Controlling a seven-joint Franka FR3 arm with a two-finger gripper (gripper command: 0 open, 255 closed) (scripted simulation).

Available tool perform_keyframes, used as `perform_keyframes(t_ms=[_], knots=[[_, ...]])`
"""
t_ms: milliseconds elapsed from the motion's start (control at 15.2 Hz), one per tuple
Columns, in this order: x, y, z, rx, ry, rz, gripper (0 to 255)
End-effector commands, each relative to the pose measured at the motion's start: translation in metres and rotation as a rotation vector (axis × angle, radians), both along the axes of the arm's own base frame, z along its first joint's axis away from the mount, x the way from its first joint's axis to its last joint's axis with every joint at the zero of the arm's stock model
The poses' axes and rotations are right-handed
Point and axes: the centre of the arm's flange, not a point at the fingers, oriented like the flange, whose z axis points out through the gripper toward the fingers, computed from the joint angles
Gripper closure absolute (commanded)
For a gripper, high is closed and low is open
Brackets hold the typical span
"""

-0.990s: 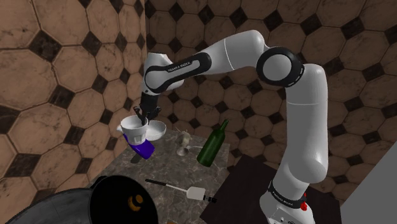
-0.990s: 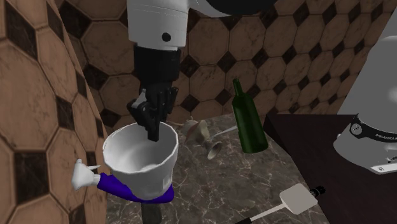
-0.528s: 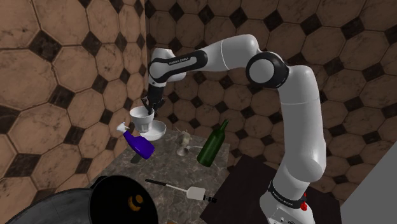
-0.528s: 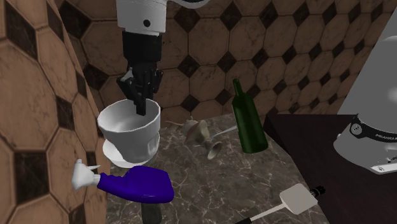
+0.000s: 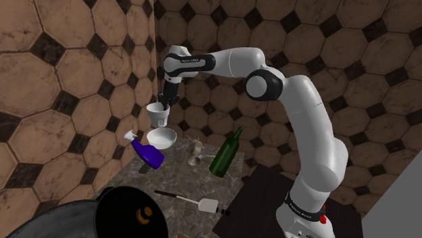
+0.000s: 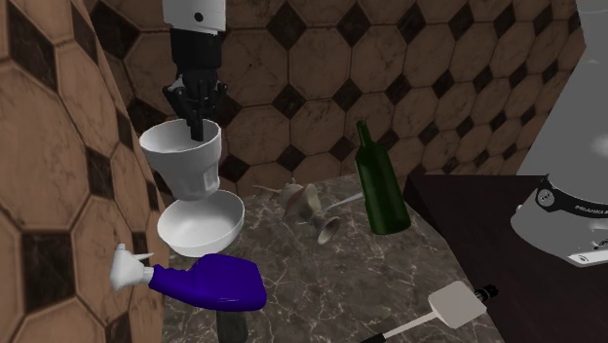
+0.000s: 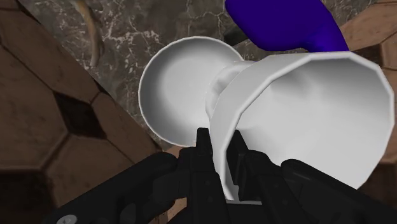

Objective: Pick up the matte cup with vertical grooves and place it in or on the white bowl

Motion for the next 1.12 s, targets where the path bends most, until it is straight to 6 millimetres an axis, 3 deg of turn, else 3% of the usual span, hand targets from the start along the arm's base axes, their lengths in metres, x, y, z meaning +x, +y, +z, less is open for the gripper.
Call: perform_keyframes(t_ms=[0, 66, 1056], knots=[[0.012, -0.02, 0.001, 0.0, 0.0, 0.001, 255], [0.023, -0.037, 0.003, 0.0, 0.0, 0.001, 255], [0.023, -0.037, -0.076, 0.0, 0.0, 0.001, 255]])
